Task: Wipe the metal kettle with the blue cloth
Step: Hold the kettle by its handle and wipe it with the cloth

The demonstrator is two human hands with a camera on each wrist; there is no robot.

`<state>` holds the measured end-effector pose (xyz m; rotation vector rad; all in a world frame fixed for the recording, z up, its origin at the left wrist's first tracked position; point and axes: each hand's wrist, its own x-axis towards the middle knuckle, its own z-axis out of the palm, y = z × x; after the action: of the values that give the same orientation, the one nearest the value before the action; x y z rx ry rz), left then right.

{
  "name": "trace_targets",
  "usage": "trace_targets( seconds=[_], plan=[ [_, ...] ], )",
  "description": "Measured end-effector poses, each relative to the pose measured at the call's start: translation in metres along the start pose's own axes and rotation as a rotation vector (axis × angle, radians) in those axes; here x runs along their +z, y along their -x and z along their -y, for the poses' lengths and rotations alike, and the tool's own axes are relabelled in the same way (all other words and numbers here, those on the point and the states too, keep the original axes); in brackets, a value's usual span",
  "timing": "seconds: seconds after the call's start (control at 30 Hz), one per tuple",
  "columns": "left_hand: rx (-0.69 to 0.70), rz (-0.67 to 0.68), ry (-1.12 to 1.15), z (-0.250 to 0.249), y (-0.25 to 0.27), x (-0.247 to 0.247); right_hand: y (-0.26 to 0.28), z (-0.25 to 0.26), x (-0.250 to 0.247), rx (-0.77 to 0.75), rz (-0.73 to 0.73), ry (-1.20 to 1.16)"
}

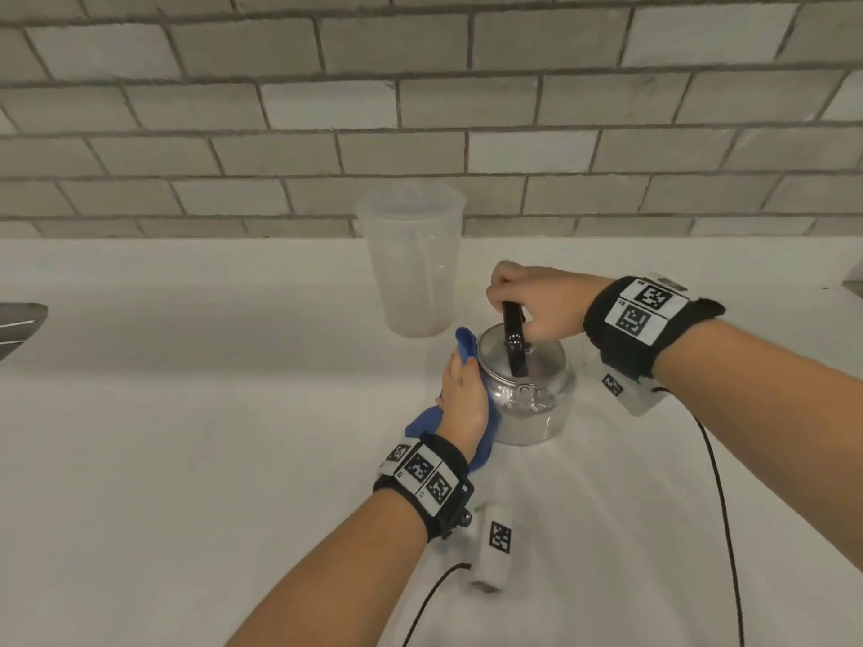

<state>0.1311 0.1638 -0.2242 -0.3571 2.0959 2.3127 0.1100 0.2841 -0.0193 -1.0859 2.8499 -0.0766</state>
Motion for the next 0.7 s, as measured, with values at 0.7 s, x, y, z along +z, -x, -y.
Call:
trace_targets(
  seconds=[0.7],
  plan=[
    [-0.059, -0.170, 0.124, -0.048, 0.063, -0.021, 0.002, 0.015, 0.030, 0.286, -0.145, -0.422]
  ],
)
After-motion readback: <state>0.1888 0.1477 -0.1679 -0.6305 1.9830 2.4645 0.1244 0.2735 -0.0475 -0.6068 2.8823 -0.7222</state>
